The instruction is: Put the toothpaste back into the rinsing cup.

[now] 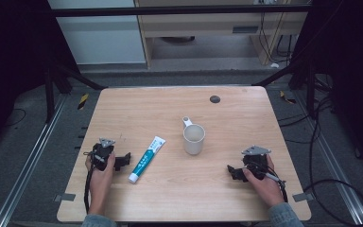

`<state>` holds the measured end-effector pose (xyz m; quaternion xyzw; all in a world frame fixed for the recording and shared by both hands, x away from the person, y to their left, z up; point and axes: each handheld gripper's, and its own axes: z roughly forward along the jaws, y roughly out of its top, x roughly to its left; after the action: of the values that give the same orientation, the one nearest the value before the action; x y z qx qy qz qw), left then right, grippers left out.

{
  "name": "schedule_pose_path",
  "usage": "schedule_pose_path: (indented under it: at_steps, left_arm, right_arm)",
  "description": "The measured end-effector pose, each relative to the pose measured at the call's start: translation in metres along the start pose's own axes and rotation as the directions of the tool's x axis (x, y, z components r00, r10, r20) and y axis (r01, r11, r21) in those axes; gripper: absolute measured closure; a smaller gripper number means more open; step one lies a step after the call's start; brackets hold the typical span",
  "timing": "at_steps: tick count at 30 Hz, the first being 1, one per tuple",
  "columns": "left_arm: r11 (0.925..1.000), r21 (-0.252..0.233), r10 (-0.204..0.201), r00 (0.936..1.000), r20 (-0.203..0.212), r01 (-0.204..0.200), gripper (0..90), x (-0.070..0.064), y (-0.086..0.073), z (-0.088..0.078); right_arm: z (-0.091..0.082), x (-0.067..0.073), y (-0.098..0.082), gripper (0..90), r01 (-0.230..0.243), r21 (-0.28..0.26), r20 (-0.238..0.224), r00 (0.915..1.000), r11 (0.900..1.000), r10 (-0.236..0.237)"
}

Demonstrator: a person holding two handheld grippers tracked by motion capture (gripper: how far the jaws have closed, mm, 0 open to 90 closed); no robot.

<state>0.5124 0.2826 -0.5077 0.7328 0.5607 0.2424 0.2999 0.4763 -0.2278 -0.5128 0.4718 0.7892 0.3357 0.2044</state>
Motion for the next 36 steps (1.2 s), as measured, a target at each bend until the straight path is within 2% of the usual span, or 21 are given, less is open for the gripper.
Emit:
schedule_pose_path:
  at_steps: [4, 6, 7, 9, 11, 13, 18, 22, 28, 31, 35, 36]
  left_arm:
    - [0.9999, 0.004, 0.013, 0.9998, 0.015, -0.013, 0.0, 0.001, -0.001, -0.002]
    - [0.9999, 0.003, 0.011, 0.9999, 0.007, -0.011, 2.1, 0.002, -0.001, -0.006]
    - [0.9999, -0.009, 0.010, 1.0000, 0.001, -0.010, 4.3, 0.002, -0.001, -0.008]
    - [0.9992, -0.039, 0.005, 1.0000, -0.008, -0.005, 1.3, 0.003, -0.001, -0.014]
    - [0.9971, -0.075, -0.014, 0.9998, -0.012, 0.013, 2.3, 0.004, 0.000, -0.022]
    - [0.9956, -0.091, -0.021, 0.9998, -0.001, 0.020, 2.3, 0.005, 0.000, -0.029]
    - [0.9952, -0.096, -0.020, 0.9994, 0.028, 0.022, 4.0, 0.004, -0.002, -0.043]
    - [0.9947, -0.100, -0.022, 0.9986, 0.049, 0.027, 4.4, 0.001, 0.003, -0.053]
    - [0.9959, -0.090, 0.019, 0.9974, 0.069, -0.013, 4.3, -0.010, 0.013, -0.065]
    - [0.9969, -0.067, 0.043, 0.9982, 0.042, -0.040, 4.3, -0.014, 0.018, -0.068]
    - [0.9934, -0.095, 0.067, 0.9977, 0.013, -0.065, 4.3, -0.022, 0.024, -0.075]
    - [0.9914, -0.097, 0.088, 0.9961, 0.003, -0.088, 4.3, -0.025, 0.027, -0.078]
  right_arm:
    - [0.000, 0.000, 0.000, 0.4, -0.001, 0.000, -0.001, 1.0000, 1.000, 0.001]
    - [0.000, 0.000, 0.000, 0.4, -0.001, 0.001, 0.000, 1.0000, 1.000, 0.001]
    - [0.000, 0.000, 0.000, 0.4, 0.000, 0.000, 0.000, 1.0000, 1.000, 0.000]
    - [0.000, 0.000, 0.000, 0.4, 0.000, 0.001, 0.001, 1.0000, 1.000, 0.000]
    - [0.000, 0.000, 0.000, 0.4, -0.001, 0.000, 0.000, 1.0000, 1.000, 0.001]
    - [0.000, 0.000, 0.000, 0.4, 0.001, 0.000, 0.000, 1.0000, 1.000, -0.001]
    - [0.000, 0.000, 0.000, 0.4, 0.000, 0.001, 0.000, 1.0000, 1.000, 0.000]
    - [0.000, 0.000, 0.000, 0.4, 0.003, 0.000, 0.001, 1.0000, 1.000, -0.003]
    - [0.000, 0.000, 0.000, 0.4, 0.001, 0.001, 0.001, 1.0000, 1.000, -0.001]
    - [0.000, 0.000, 0.000, 0.4, 0.001, 0.001, 0.001, 1.0000, 1.000, -0.001]
    - [0.000, 0.000, 0.000, 0.4, 0.001, 0.001, 0.000, 1.0000, 1.000, -0.001]
    - [0.000, 0.000, 0.000, 0.4, 0.001, 0.001, 0.000, 1.0000, 1.000, -0.001]
